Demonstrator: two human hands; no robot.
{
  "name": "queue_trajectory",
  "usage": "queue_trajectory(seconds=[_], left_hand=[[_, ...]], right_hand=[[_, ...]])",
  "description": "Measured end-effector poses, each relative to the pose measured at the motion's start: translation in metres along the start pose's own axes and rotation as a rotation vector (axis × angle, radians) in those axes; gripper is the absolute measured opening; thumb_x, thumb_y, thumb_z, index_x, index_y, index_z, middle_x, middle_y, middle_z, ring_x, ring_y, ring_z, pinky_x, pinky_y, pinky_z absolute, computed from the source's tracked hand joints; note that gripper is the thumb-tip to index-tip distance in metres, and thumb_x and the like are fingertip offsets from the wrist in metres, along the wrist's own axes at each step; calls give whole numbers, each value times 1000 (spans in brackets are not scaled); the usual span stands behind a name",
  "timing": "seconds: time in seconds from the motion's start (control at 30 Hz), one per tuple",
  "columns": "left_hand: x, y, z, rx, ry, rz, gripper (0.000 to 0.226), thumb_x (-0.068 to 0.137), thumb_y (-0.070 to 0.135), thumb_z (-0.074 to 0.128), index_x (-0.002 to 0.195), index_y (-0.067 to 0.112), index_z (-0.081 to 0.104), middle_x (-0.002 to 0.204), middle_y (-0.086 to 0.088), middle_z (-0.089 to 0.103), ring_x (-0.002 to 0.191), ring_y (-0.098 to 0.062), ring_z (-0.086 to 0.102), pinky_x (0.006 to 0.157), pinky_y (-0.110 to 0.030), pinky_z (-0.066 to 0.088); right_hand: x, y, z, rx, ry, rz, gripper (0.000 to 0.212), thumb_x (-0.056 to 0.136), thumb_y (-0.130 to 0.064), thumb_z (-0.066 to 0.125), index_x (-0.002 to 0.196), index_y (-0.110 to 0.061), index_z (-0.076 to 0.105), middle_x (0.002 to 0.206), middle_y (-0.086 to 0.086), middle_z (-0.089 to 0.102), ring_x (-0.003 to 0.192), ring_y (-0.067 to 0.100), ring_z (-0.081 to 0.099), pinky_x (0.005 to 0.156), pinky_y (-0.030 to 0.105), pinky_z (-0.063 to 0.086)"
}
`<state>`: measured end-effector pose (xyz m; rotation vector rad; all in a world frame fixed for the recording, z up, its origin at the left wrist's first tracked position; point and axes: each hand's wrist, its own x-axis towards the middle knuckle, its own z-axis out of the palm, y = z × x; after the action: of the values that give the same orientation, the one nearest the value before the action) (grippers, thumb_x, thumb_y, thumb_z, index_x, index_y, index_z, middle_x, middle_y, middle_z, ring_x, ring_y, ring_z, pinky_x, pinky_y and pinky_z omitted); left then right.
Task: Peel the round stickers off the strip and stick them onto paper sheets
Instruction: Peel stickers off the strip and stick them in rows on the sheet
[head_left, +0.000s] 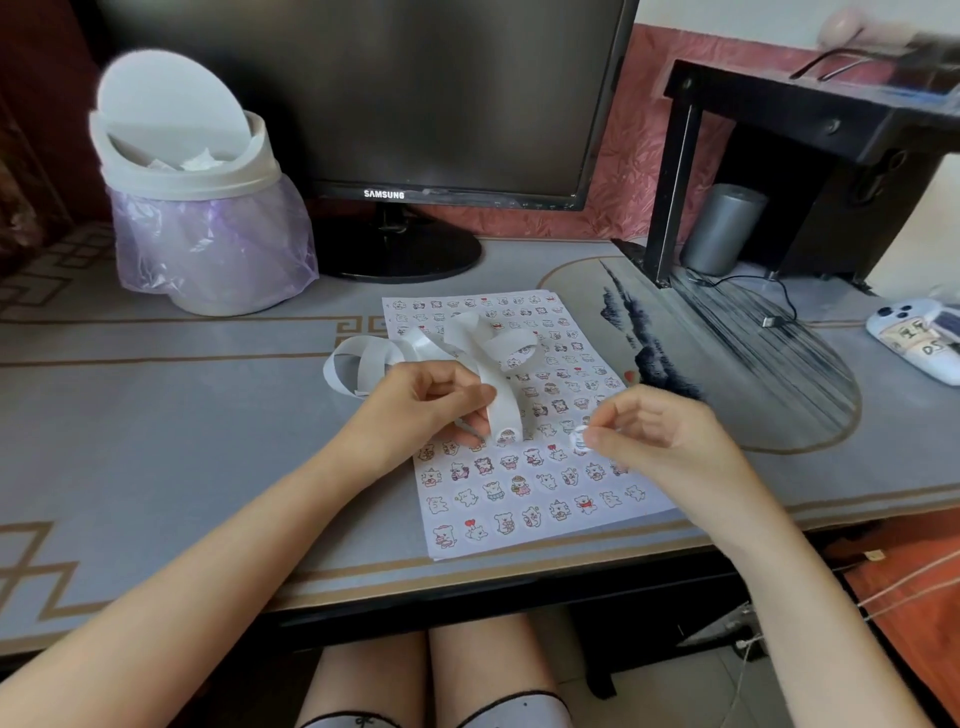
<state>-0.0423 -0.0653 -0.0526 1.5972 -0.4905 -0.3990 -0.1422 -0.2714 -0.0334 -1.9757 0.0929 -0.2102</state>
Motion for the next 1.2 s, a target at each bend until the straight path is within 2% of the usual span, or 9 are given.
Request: queue_trajectory(seconds=[0.17, 0.33, 0.6, 0.83, 1.2], left_hand=[[1, -1, 0, 18, 11, -35, 15, 91, 10, 60, 77, 7, 64, 68, -7, 70, 67, -15, 67, 72, -25, 59], [0, 1, 1, 30, 14, -42, 15, 91, 10, 60, 76, 8, 64, 65, -3, 70, 64, -12, 67, 70, -21, 58], [0, 1, 1, 39, 8, -43, 15, 91, 10, 60, 77, 7, 65, 65, -1, 70, 65, -10, 67, 70, -20, 57], [0, 0, 1, 37, 9, -43, 15, 90, 11, 60, 76, 8, 65, 66, -2, 70, 66, -11, 67, 72, -22, 58], [0, 0, 0, 31, 6, -46, 16, 91, 10, 60, 75, 9, 65, 68, -6, 71, 67, -14, 67, 71, -22, 58]], right_hand=[[-9, 8, -30, -55, -42, 171, 7, 78, -9, 73, 74, -13, 69, 67, -5, 68, 56, -1, 54, 50, 9, 40], [-14, 13, -41, -100, 10, 218, 6, 79, -5, 71, 75, -9, 68, 59, -8, 64, 46, -6, 49, 44, 6, 36], [-16, 19, -47, -146, -9, 252, 5, 77, -8, 74, 76, -10, 70, 58, -8, 65, 49, -2, 49, 46, 7, 37], [-15, 26, -48, -183, -14, 249, 7, 75, -12, 76, 73, -16, 71, 65, -3, 69, 59, 6, 52, 55, 18, 42], [-13, 34, -46, -181, 17, 210, 11, 74, -9, 78, 69, -17, 71, 65, -3, 69, 57, 3, 54, 52, 11, 43]])
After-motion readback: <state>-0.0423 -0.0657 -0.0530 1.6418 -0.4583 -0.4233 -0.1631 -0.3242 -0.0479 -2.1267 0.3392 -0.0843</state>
